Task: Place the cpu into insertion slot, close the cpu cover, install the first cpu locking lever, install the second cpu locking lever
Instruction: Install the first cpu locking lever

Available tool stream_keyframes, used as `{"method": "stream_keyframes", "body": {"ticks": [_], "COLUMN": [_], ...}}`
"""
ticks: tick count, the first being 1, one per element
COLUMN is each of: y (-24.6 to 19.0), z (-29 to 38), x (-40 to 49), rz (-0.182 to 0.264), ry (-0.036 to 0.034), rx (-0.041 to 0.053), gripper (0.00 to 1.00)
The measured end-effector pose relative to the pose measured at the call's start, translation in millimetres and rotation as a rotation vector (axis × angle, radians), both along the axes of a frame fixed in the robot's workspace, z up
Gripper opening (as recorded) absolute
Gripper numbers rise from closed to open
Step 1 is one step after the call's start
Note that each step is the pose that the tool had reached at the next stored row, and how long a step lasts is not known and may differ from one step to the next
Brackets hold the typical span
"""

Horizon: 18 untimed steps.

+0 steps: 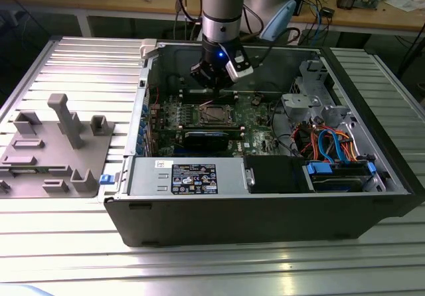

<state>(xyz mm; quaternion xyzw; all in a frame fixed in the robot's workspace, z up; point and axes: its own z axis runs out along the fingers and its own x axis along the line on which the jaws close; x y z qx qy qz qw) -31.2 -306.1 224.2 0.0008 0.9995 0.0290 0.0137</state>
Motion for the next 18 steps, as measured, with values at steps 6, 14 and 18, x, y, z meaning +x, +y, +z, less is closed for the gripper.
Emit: {"method": "stream_keyframes", "body": {"ticks": [6,14,18], "y": [0.0,0.0,0.0], "z": [-0.7,-3.1,-6.0], "x": [5.9,10.8,13.2], "rz": [0.000,-0.015,-0.017], "ry": [0.0000,0.0019,0.0022], "rx": [-0.0003,-0.0002,-0.0002], "gripper": [0.11,0.11,0.11]}}
